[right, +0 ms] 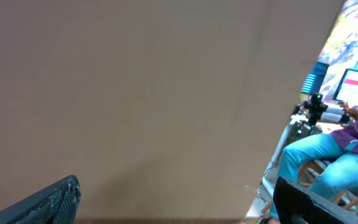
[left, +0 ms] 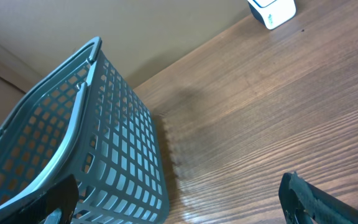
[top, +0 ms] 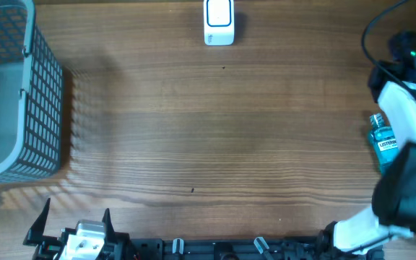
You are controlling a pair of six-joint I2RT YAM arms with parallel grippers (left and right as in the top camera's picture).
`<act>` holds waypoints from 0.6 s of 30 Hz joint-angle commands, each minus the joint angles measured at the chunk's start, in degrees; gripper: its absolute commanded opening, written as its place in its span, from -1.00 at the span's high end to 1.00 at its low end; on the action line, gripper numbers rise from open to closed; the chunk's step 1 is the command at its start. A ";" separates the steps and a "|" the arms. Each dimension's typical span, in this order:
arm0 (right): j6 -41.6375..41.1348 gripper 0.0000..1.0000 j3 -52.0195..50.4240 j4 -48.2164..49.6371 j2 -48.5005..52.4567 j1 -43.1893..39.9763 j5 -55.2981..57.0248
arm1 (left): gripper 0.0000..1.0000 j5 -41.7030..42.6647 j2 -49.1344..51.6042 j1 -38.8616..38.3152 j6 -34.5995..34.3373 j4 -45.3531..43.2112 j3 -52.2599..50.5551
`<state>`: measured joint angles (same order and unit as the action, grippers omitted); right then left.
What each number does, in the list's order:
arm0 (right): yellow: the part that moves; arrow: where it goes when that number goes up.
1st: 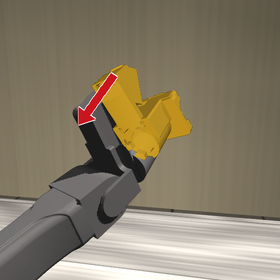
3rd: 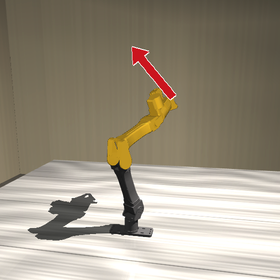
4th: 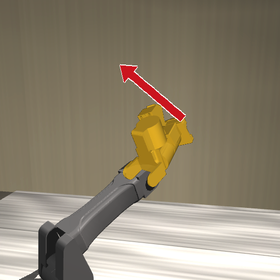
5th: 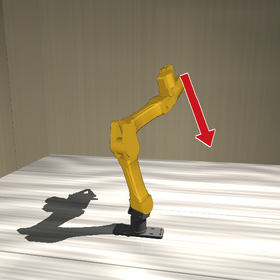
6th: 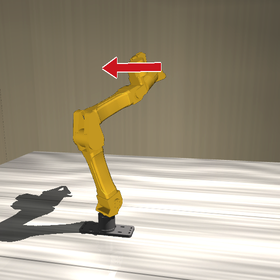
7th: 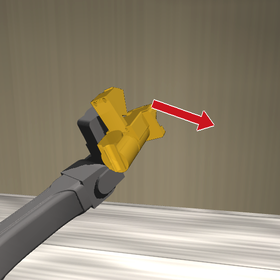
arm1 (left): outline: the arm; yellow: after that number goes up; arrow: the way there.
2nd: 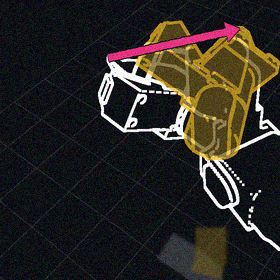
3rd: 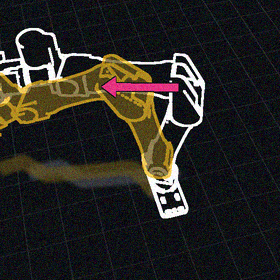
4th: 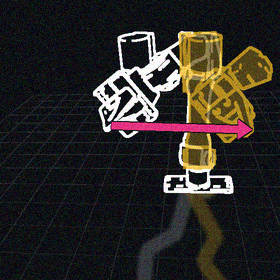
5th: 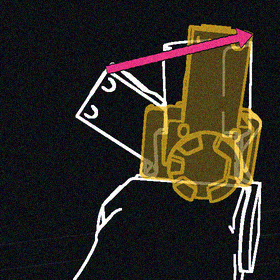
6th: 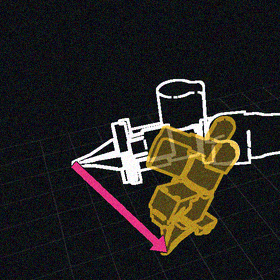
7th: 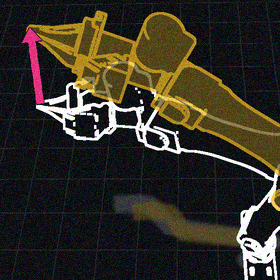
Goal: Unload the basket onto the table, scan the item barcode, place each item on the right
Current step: 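Carry the bread bag right and set it beside the bottle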
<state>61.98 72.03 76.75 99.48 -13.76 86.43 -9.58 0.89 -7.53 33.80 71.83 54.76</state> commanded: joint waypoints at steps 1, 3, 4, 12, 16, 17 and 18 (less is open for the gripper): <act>5.46 -1.00 1.60 -2.10 -8.44 1.46 0.46 | -1.00 -0.52 -0.20 0.26 0.50 -0.28 0.11; 5.16 -0.99 1.60 -2.01 -12.81 2.71 -0.55 | -1.00 -0.52 -0.20 0.26 0.50 -0.50 0.11; 4.09 -1.00 1.66 -2.03 -15.23 3.82 -1.07 | -1.00 -0.59 -0.20 0.26 0.52 -0.68 0.11; -5.01 -1.00 7.54 -4.96 -27.50 21.94 -17.22 | -1.00 -16.55 -0.20 0.26 0.52 -32.26 0.11; -1.86 -1.00 7.52 -19.93 -32.04 29.68 -27.17 | -1.00 -17.88 -0.20 0.26 0.57 -37.79 0.11; -2.43 -0.99 7.50 -25.79 -33.94 31.17 -27.71 | -1.00 -18.53 -0.20 0.26 0.52 -37.70 0.11; -4.76 -1.00 7.50 -31.89 -36.11 32.30 -27.80 | -1.00 -19.76 -0.20 0.26 0.52 -37.33 0.11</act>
<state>59.46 79.02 54.28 68.07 14.79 65.63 -25.08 0.84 -7.53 34.02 34.33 54.94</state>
